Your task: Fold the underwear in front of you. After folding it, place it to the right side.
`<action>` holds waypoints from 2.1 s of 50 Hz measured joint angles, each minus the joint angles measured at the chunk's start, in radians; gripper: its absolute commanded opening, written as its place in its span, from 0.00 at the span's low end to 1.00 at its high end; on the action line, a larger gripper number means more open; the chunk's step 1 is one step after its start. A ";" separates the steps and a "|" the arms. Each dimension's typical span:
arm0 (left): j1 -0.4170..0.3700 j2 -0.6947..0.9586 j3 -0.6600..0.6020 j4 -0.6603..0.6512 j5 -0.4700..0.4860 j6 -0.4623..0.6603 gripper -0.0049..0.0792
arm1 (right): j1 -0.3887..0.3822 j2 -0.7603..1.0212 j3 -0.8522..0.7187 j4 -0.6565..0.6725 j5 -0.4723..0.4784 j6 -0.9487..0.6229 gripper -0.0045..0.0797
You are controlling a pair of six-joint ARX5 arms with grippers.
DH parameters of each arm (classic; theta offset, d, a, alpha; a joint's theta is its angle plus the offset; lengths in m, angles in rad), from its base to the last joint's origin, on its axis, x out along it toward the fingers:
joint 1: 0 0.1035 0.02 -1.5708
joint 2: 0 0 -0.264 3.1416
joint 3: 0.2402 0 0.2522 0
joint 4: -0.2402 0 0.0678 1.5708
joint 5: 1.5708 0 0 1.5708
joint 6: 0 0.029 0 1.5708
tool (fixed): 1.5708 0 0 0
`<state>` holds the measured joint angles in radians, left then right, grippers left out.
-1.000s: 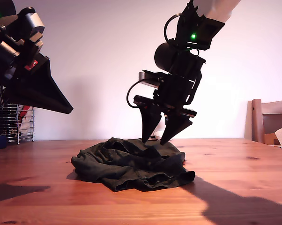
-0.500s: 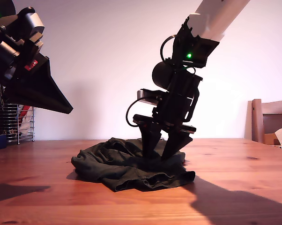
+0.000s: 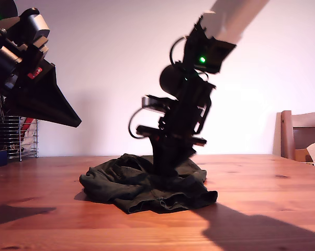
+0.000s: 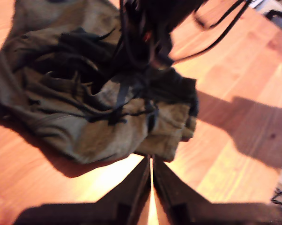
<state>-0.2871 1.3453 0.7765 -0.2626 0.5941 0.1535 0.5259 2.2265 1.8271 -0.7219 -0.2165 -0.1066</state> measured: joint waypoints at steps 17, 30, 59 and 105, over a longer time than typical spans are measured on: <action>0.000 0.000 0.000 0.002 -0.035 0.007 0.03 | -0.001 0.000 0.274 -0.203 0.046 -0.026 0.04; 0.000 0.000 0.000 0.108 -0.072 0.048 0.03 | 0.000 0.000 0.375 -0.348 0.051 -0.026 0.04; -0.019 0.268 0.000 0.380 -0.060 0.049 0.32 | 0.002 0.005 0.397 -0.389 0.047 -0.075 0.41; -0.145 0.581 0.304 0.439 -0.034 0.804 0.45 | -0.079 0.174 0.394 -0.430 -0.063 -0.122 0.41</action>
<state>-0.4316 1.9259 1.0809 0.1761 0.5602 0.9577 0.4469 2.4004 2.2215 -1.1522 -0.2798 -0.2287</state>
